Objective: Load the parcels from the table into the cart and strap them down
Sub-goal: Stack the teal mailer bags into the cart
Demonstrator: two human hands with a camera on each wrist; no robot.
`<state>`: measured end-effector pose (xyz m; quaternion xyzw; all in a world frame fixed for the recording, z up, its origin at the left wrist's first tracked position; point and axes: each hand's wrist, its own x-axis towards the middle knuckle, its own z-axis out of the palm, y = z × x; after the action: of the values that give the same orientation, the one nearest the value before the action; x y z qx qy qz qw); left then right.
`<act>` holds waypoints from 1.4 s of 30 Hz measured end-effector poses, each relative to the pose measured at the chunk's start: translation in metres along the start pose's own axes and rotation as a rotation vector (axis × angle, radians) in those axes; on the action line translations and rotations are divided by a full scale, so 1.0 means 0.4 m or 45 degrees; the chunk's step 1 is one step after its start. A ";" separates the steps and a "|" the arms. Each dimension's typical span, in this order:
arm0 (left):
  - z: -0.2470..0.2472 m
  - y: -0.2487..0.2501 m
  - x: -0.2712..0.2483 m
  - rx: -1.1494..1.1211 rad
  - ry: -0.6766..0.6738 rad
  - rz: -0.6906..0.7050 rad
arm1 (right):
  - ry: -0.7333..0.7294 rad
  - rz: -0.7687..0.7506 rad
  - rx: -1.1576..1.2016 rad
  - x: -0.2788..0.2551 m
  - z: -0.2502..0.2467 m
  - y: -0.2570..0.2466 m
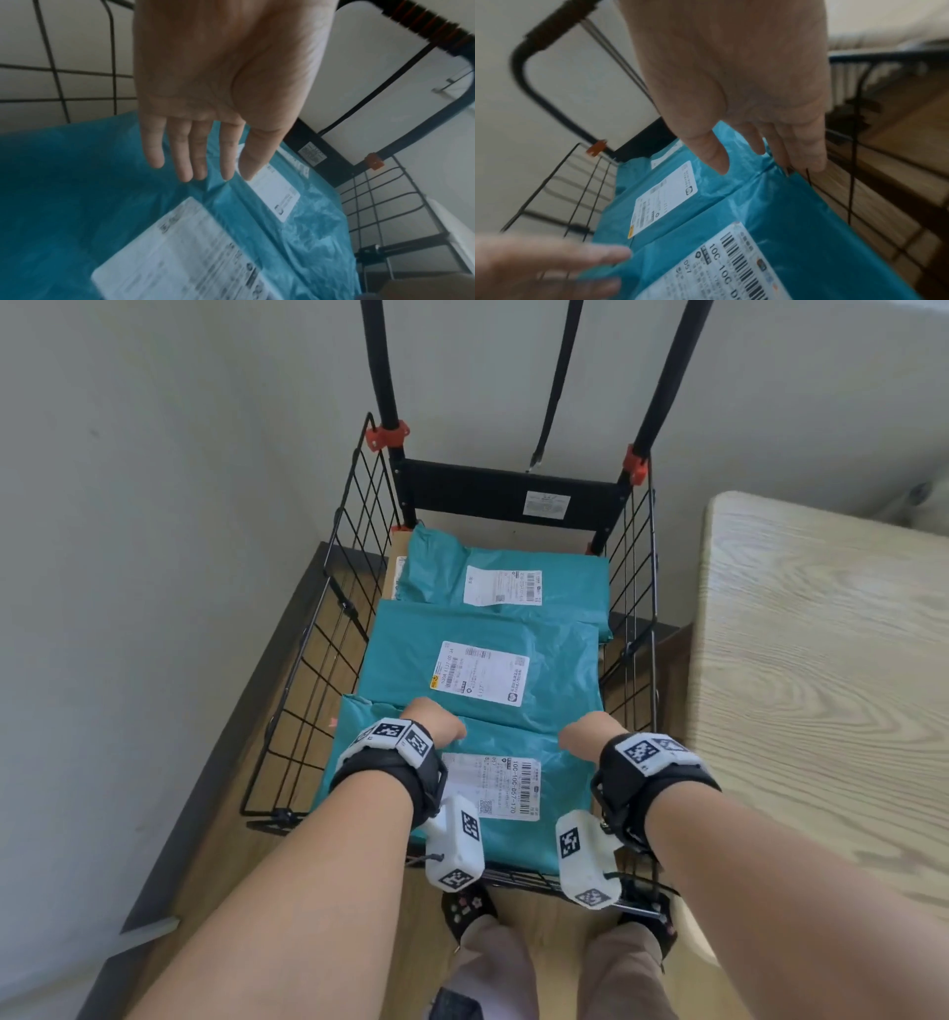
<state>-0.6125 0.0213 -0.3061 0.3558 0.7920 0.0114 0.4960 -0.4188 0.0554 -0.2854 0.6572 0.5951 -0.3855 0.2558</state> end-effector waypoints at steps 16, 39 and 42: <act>0.088 0.360 -0.198 0.595 0.022 0.616 | 0.640 -0.245 -0.226 -0.217 -0.187 0.184; 0.781 0.795 -0.674 0.831 -0.086 0.915 | 0.550 0.148 0.158 -0.401 -0.240 1.093; 0.875 0.839 -0.724 0.859 -0.095 0.956 | 0.608 0.166 0.180 -0.432 -0.234 1.204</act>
<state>-0.0753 -0.0119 -0.1340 0.7567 0.5507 -0.0803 0.3430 0.0728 -0.0487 -0.1507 0.7828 0.5664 -0.2428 0.0859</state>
